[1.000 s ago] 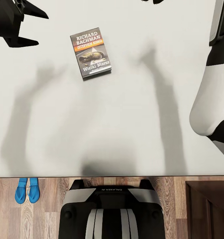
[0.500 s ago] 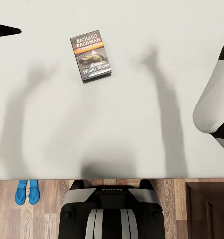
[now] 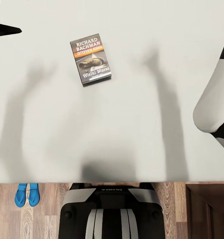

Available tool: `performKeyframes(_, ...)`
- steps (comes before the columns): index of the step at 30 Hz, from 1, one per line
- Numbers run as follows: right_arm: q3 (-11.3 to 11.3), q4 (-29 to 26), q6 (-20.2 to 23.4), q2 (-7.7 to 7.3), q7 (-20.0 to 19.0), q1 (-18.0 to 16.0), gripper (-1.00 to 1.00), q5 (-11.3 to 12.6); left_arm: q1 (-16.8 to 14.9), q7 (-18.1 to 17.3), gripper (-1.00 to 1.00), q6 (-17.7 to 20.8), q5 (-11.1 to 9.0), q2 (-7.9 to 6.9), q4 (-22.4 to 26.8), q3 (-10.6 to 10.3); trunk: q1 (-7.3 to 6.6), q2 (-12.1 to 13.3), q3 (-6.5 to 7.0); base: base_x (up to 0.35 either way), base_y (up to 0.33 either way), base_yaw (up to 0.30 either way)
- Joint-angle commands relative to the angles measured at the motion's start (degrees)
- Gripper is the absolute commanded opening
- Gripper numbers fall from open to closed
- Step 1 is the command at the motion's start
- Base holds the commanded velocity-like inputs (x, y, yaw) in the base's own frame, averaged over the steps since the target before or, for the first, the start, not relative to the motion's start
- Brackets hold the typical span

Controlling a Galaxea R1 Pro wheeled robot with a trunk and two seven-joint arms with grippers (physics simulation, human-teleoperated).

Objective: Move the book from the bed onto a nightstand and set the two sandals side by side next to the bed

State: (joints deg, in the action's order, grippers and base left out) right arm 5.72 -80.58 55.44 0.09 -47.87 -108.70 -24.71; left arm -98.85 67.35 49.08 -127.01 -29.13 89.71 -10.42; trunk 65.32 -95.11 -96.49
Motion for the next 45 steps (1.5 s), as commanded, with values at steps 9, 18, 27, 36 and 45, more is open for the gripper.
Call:
performKeyframes(9,-0.3,-2.0,4.56,-2.6,-0.4,-1.08,1.0,-0.38,-3.93,0.36,1.0,1.86,14.45,7.91,-9.45,-4.07,0.01,-0.01,-0.02,0.024,0.0,0.0)
performKeyframes(18,-0.35,-8.68,4.56,-9.13,-0.54,-1.6,1.0,-0.11,-12.75,-9.23,1.0,2.81,35.73,18.18,-29.69,-17.17,0.01,-0.01,-0.02,0.002,0.0,0.0)
performKeyframes(27,-0.61,-10.89,4.56,-12.51,-0.56,-1.52,1.0,0.08,-18.16,-18.06,1.0,2.93,45.01,22.01,-38.93,-20.0,0.01,-0.01,-0.02,0.0,0.0,0.0)
performKeyframes(36,-1.24,-11.59,4.56,-14.93,-0.56,-1.51,1.0,0.33,-19.43,-19.48,1.0,2.64,46.44,22.78,-41.7,-20.83,0.01,-0.01,-0.02,0.0,0.0,0.0)
performKeyframes(45,-2.41,-11.69,4.56,-20.17,-3.74,-1.56,1.0,0.6,-19.99,-22.51,1.0,1.87,52.5,27.26,-49.81,-25.02,0.01,-0.01,-0.02,0.0,0.0,0.0)
